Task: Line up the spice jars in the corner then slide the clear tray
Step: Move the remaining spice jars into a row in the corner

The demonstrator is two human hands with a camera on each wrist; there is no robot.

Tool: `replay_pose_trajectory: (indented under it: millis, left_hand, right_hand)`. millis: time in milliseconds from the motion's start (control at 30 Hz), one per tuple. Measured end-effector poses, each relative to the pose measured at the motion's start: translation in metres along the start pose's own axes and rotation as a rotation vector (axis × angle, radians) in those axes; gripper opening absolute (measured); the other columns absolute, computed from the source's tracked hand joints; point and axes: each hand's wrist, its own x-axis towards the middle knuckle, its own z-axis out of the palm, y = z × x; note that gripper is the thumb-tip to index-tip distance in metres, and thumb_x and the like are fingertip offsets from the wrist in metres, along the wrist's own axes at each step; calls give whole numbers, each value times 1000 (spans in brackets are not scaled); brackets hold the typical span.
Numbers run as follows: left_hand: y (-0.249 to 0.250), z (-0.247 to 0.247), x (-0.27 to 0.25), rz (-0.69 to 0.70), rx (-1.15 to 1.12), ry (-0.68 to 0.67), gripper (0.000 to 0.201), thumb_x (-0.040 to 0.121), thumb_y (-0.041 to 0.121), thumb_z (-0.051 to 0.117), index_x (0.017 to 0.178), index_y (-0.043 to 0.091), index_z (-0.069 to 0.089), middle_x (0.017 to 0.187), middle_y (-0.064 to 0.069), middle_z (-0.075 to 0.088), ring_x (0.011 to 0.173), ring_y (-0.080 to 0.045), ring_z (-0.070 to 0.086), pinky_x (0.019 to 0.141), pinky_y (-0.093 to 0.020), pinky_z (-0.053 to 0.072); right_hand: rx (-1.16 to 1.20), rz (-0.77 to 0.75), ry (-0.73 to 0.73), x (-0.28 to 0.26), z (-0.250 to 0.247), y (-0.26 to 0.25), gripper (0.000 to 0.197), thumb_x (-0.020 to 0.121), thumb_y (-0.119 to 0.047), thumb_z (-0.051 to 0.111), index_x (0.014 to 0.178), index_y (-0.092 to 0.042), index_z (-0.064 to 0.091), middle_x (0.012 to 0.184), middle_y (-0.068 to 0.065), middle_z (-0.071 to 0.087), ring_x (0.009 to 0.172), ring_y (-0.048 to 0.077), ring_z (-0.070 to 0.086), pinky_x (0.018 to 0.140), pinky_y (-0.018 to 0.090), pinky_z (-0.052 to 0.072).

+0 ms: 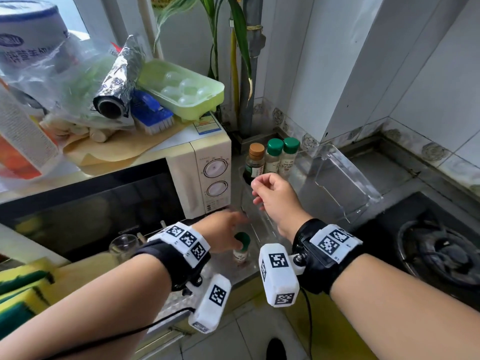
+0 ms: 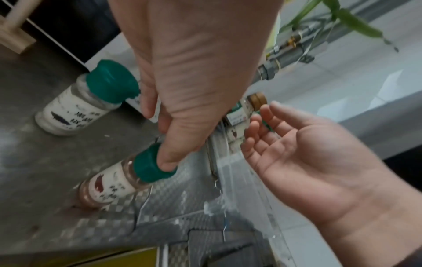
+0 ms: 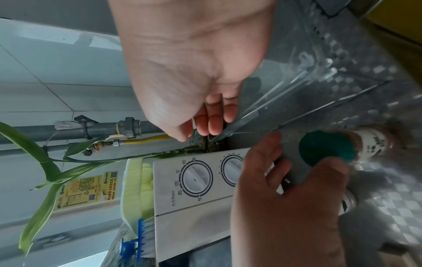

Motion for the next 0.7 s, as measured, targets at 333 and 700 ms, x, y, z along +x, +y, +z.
replay_pose_trajectory:
  millis: [333,700]
  left_hand:
    - [4,25,15,57,80,44,38,86,17,62,123,22,60,117,-4,66,105,-24,62,86,-34,53]
    - [-3,-48,-13,70,-288,308,31,94,37,56,121,23,59,102,5,61,90,-14,58,78,-25,45]
  right_hand:
    - [12,70,57,-18,-23,12,6,85,-18,52,82,-20,56,76,1,60,64,14,57,60,27,49]
    - [-13,115,-138,-22,-11,5,13,83,-25,60,94,-20,59,102,5,65,100,20,64,87,33,53]
